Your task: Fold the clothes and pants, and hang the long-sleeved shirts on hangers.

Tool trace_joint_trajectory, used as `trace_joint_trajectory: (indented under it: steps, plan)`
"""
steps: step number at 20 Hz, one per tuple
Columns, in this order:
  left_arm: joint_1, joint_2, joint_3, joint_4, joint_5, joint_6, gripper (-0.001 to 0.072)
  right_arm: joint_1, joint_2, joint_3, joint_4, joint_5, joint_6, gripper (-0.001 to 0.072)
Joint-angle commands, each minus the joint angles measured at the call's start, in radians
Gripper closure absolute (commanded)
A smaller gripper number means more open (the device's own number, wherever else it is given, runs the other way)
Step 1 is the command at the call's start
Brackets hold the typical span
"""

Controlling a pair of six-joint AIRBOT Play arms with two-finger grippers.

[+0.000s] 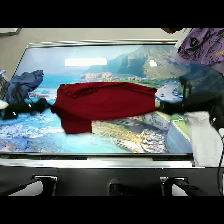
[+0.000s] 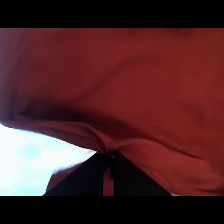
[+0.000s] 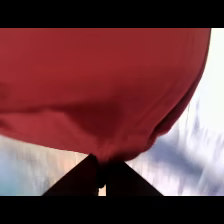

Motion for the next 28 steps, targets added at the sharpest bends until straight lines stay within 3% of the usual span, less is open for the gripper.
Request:
trace_joint_trajectory:
  steps: [1,7,13,17,23,26,28]
  plan:
    - [-0.060,0.003,0.381,0.142,-0.044,-0.097,0.0690,0.043,0.000,0.329,-0.126,0.041,0.057,0.0686]
    - [-0.125,0.072,1.054,0.568,-0.219,-0.294,0.0689,0.043,0.058,0.941,-0.258,-0.116,0.111,0.0687]
    - [-0.128,0.461,0.904,0.758,-0.223,-0.400,0.0689,0.043,0.338,0.968,-0.349,-0.153,0.196,0.0687]
    - [-0.128,0.558,0.878,0.790,-0.287,-0.455,0.0689,0.043,0.375,0.967,-0.373,-0.188,0.260,0.0687]
    - [-0.128,0.357,0.755,0.635,-0.442,-0.399,0.0689,0.043,0.109,0.880,-0.373,-0.369,0.281,0.0686]
    - [-0.136,0.179,0.581,0.557,-0.395,-0.346,0.0689,0.043,-0.096,0.832,-0.373,-0.367,0.280,0.0686]
    - [-0.163,0.032,0.481,0.557,-0.282,-0.315,0.0689,0.043,-0.260,0.824,-0.373,-0.339,0.268,0.0686]
